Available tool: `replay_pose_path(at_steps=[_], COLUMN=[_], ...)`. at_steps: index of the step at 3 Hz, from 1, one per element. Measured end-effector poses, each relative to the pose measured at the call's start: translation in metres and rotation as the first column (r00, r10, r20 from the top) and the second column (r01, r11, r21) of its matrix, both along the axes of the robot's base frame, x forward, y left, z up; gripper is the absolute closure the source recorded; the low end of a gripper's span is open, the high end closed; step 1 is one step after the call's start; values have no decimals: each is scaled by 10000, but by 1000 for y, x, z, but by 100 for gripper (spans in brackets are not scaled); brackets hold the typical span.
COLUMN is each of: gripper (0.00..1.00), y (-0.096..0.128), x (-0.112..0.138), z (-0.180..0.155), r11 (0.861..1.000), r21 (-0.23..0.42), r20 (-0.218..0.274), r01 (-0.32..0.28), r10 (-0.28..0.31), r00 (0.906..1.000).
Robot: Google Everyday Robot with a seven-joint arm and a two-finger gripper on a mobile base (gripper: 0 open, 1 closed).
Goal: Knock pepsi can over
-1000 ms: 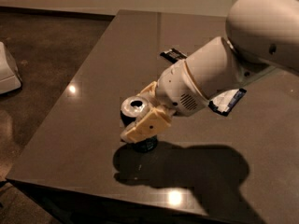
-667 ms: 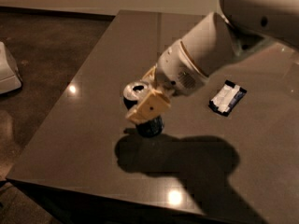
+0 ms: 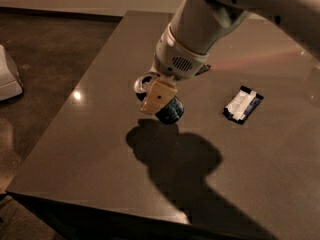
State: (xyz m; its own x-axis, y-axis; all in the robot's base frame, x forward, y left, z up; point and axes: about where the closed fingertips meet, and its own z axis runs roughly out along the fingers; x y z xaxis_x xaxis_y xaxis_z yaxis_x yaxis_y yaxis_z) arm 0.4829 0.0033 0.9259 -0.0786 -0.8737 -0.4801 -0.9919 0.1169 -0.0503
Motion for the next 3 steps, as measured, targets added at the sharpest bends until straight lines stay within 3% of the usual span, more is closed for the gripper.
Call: replay_pose_path(at_steps=[1,3], gripper=[97,52], y=[-3,-5], x=[16,24], z=[-13,-36], r11=[9905,9560], r21=[-1331,-2790], r20=[818,1358], r01=[-353,-911], r10=[465,1332], r00=[9956,9817])
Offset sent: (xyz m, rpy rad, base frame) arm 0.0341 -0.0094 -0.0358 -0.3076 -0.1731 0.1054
